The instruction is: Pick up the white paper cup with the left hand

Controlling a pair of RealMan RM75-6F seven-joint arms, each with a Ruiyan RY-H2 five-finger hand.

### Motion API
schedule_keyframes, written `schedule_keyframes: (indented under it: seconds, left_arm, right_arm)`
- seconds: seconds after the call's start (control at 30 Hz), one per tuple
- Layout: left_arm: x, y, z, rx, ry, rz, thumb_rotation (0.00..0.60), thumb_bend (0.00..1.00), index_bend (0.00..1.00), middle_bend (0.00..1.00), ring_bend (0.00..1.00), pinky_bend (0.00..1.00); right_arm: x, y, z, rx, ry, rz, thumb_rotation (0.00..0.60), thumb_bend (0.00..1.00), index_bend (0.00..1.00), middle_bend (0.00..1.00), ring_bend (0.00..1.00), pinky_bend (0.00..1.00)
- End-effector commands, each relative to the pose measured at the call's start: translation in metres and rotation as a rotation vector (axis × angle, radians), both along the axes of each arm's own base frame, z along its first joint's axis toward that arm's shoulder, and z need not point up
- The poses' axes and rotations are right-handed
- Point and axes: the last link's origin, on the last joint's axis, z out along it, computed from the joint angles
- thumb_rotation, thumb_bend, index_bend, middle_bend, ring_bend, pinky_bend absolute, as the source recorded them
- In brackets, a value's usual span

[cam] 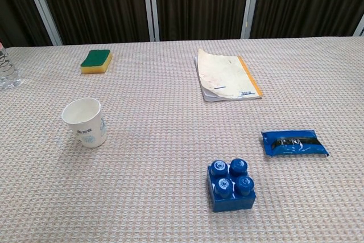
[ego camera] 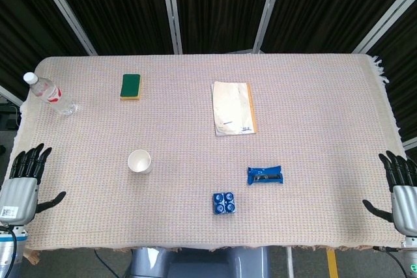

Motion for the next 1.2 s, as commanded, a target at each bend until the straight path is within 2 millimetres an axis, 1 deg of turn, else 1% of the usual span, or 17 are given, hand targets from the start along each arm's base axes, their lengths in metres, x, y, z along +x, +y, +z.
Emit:
schedule_keyframes:
  seconds: [0.03,0.27,0.37,0.47,0.53,0.6,0.7,0.77,0.97,1.2]
  left_arm:
    - [0.001,0.0,-0.001,-0.005,-0.002,-0.001,0.6,0.08,0.0,0.0,0.0,0.0]
    - [0.006,0.005,-0.005,-0.023,-0.003,-0.01,0.6,0.09,0.0,0.0,0.0,0.0]
    - [0.013,0.014,-0.008,-0.036,0.008,-0.015,0.6,0.09,0.0,0.0,0.0,0.0]
    - [0.023,0.033,-0.009,-0.034,0.034,-0.006,0.6,0.09,0.0,0.0,0.0,0.0]
    - [0.039,0.055,-0.018,-0.079,0.052,-0.013,0.6,0.08,0.0,0.0,0.0,0.0]
    - [0.048,0.069,-0.024,-0.109,0.055,0.005,0.6,0.08,0.0,0.0,0.0,0.0]
    - [0.063,0.083,-0.036,-0.168,0.033,0.021,0.6,0.09,0.02,0.0,0.0,0.0]
    - [0.073,0.095,-0.046,-0.198,0.053,0.019,0.6,0.09,0.04,0.0,0.0,0.0]
    - [0.093,0.105,-0.071,-0.286,0.055,0.033,0.6,0.09,0.11,0.0,0.0,0.0]
    - [0.106,0.109,-0.09,-0.332,0.092,0.036,0.6,0.09,0.12,0.0,0.0,0.0]
  right_arm:
    - [0.0,0.0,0.0,0.001,-0.002,0.001,0.6,0.0,0.0,0.0,0.0,0.0]
    - [0.002,0.0,0.0,0.008,-0.004,0.002,0.6,0.0,0.0,0.0,0.0,0.0]
    - [0.003,0.0,-0.001,0.014,-0.008,0.004,0.6,0.0,0.0,0.0,0.0,0.0]
    - [0.005,0.001,-0.001,0.022,-0.013,0.014,0.6,0.0,0.0,0.0,0.0,0.0]
    - [0.006,0.001,0.0,0.02,-0.017,0.021,0.6,0.0,0.0,0.0,0.0,0.0]
    - [0.006,0.002,0.0,0.021,-0.02,0.024,0.6,0.0,0.0,0.0,0.0,0.0]
    - [0.006,0.002,0.0,0.027,-0.02,0.029,0.6,0.0,0.0,0.0,0.0,0.0]
    - [0.006,0.002,0.0,0.029,-0.022,0.03,0.6,0.0,0.0,0.0,0.0,0.0]
    - [0.007,0.004,0.001,0.029,-0.021,0.034,0.6,0.0,0.0,0.0,0.0,0.0]
    - [0.008,0.005,0.002,0.029,-0.028,0.034,0.6,0.0,0.0,0.0,0.0,0.0]
